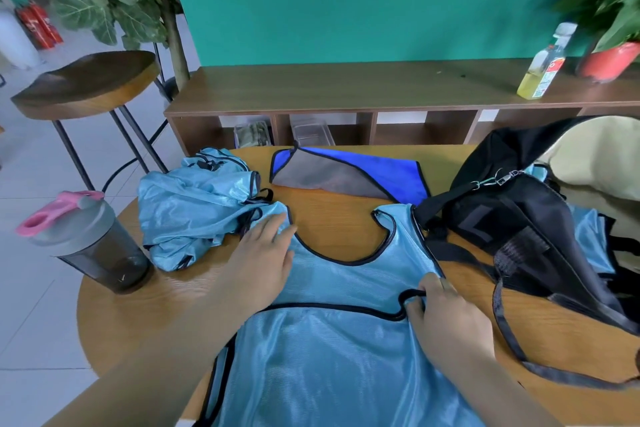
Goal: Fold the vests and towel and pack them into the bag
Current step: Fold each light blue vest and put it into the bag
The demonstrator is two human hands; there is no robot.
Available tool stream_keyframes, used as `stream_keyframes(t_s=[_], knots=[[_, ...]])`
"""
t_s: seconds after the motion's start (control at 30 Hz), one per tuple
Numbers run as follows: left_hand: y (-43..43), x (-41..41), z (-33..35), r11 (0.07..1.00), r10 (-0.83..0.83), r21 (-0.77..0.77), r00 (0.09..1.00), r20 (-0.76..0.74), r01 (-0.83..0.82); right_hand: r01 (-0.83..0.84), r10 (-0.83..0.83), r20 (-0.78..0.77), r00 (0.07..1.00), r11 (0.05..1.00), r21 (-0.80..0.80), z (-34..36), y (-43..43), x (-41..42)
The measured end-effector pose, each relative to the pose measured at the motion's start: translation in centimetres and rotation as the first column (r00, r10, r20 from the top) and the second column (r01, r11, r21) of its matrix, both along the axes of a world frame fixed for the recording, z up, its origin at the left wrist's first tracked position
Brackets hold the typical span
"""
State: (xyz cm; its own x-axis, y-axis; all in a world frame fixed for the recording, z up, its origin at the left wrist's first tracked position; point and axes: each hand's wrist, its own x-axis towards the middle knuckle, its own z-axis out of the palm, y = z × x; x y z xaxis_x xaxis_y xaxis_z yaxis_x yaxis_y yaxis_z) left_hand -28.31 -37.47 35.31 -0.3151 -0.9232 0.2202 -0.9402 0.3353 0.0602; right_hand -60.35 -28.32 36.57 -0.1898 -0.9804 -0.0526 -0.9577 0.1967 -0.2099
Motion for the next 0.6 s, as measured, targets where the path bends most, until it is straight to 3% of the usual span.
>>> stream_keyframes(t_s=[0.13, 0.23, 0.37, 0.6], knots=[[-1.4, 0.4, -0.4, 0.945, 0.275, 0.193, 0.961, -0.032, -0.264, -0.004, 0.004, 0.006, 1.0, 1.0, -0.005, 0.1, 0.0, 0.0], [-3.0, 2.2, -0.4, 0.916, 0.323, 0.289, 0.939, -0.121, -0.278, -0.003, 0.003, 0.014, 1.0, 1.0, 0.0, 0.0, 0.0, 0.0], [-4.0, 3.3, -0.3, 0.909, 0.376, 0.281, 0.896, -0.238, -0.307, 0.006, -0.006, 0.02, 1.0, 1.0, -0.003, 0.0, 0.0, -0.1], [-3.7, 3.1, -1.1, 0.906, 0.408, 0.159, 0.91, -0.072, -0.393, 0.0, 0.0, 0.014, 1.0, 1.0, 0.008, 0.1, 0.0, -0.1]])
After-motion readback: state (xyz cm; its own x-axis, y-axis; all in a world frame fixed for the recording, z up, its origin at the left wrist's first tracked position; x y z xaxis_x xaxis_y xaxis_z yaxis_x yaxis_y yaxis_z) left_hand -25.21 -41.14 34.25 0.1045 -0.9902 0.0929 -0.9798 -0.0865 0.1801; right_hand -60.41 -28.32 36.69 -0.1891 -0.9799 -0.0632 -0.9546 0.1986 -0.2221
